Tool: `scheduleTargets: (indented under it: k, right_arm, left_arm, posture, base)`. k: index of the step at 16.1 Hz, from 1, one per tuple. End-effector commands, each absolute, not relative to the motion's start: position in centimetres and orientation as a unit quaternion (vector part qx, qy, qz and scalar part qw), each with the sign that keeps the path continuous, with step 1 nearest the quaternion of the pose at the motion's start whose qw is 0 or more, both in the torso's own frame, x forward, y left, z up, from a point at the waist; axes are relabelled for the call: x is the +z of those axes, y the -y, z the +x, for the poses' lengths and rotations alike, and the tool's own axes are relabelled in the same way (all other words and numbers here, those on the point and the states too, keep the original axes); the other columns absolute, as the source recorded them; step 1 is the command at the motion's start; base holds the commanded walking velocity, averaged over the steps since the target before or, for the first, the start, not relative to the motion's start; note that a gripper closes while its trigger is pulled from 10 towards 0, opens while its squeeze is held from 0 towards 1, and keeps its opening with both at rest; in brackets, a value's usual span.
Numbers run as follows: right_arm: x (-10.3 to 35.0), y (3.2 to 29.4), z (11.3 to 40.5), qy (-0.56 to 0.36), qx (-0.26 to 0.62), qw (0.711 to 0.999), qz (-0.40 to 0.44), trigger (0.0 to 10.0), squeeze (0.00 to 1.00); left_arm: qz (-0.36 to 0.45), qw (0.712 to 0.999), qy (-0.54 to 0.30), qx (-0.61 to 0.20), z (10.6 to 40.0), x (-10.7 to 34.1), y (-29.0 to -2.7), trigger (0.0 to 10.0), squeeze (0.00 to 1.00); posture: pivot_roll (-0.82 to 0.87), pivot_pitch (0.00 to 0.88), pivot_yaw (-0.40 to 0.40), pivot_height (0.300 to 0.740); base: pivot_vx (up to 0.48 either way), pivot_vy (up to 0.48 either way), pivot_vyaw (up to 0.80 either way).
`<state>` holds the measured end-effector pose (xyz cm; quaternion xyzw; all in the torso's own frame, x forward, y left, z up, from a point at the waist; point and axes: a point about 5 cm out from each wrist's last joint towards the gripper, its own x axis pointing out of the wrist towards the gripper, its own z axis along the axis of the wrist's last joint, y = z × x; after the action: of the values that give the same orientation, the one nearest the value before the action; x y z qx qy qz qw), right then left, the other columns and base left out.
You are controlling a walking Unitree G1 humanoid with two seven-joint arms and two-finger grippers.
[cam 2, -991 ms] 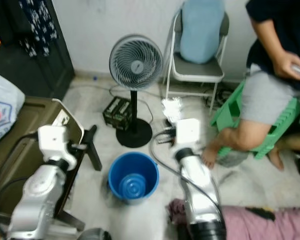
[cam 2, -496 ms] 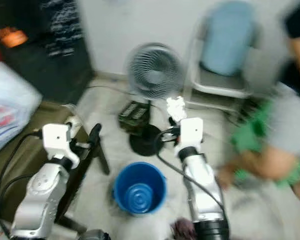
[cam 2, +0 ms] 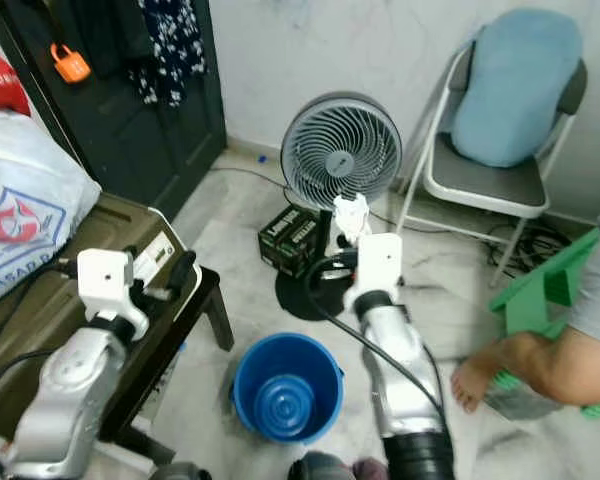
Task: Clean up the room
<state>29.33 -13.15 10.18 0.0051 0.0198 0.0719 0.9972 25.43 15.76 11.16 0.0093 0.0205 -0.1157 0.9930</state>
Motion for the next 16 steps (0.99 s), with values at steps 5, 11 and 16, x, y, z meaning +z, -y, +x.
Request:
scheduleTargets:
  k: [5, 11, 16]
  right_arm:
    - [7.8, 13.9, 30.9, -0.101, 0.01, 0.995, -0.014, 10.0, 0.0]
    - [3.5, 14.0, 31.1, -0.226, -0.095, 0.969, 0.016, 10.0, 0.0]
    - [1.6, 12.7, 30.8, -0.275, -0.121, 0.953, 0.042, 10.0, 0.0]
  left_arm:
    - [0.083, 0.97, 0.015, -0.226, 23.4, 12.7, -15.1, 10.0, 0.0]
    - [0.146, 0.934, -0.048, -0.322, 18.8, 12.1, -17.6, 10.0, 0.0]
    - [0.16, 0.91, -0.059, -0.377, 17.7, 14.0, -17.5, 10.0, 0.0]
  posture:
    - [0.07, 0.133, -0.043, 0.74]
    - [0.12, 0.214, -0.009, 0.74]
    - [0.17, 0.327, 0.079, 0.74]
  base:
    - [0.0, 0.0, 0.0]
    - [0.0, 0.0, 0.0]
    - [0.0, 0.0, 0.0]
